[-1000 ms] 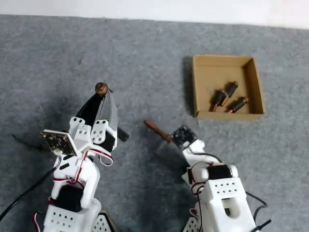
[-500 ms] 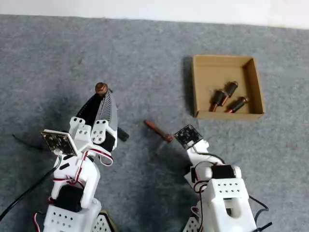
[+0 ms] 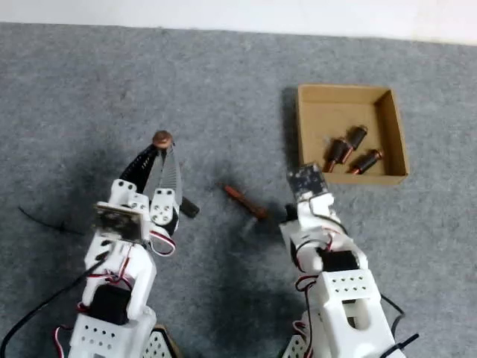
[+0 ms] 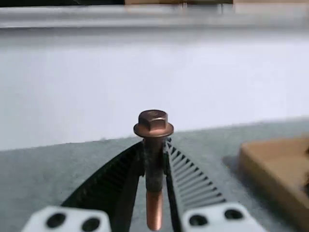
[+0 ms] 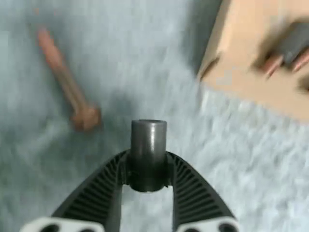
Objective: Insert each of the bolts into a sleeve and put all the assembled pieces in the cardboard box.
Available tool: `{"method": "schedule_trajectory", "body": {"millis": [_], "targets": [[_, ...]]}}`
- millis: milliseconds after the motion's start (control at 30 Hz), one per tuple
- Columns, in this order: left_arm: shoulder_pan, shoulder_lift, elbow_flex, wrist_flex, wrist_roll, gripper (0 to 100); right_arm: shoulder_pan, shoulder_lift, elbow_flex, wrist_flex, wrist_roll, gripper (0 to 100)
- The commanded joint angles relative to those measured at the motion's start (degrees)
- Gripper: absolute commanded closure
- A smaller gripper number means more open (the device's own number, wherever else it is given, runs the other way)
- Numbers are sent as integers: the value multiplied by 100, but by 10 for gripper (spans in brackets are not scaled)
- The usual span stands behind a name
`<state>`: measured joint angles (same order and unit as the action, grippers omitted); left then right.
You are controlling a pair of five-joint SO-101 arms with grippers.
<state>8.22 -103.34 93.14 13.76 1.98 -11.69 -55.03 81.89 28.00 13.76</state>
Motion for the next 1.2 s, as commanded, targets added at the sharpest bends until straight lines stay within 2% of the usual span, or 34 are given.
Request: {"method": "schedule_trajectory", "body": {"millis": [0, 100, 267, 500, 733, 900, 1067, 1167], "targets": [[655, 4, 48, -132, -905, 989, -119, -31, -338, -769, -369, 993], [866, 4, 233, -404, -1143, 989, -189, -31, -338, -1042, -519, 993], [857, 4, 400, -985, -1152, 989, -365, -215, -321, -1051, -527, 993], [884, 4, 224, -967, -1116, 989, -725, -2387, 31, -954, -527, 993], [954, 48, -330, -501, 352, 989, -734, -4505, 1165, -945, -527, 993], [1727, 4, -391, -519, 1451, 989, -734, -5042, 1815, -963, -492, 993], [1991, 4, -391, -571, 1670, 989, -734, -4971, 1930, -963, -492, 993], [1991, 4, -338, -949, 1705, 991, -743, -4971, 1930, -963, -484, 993]]}}
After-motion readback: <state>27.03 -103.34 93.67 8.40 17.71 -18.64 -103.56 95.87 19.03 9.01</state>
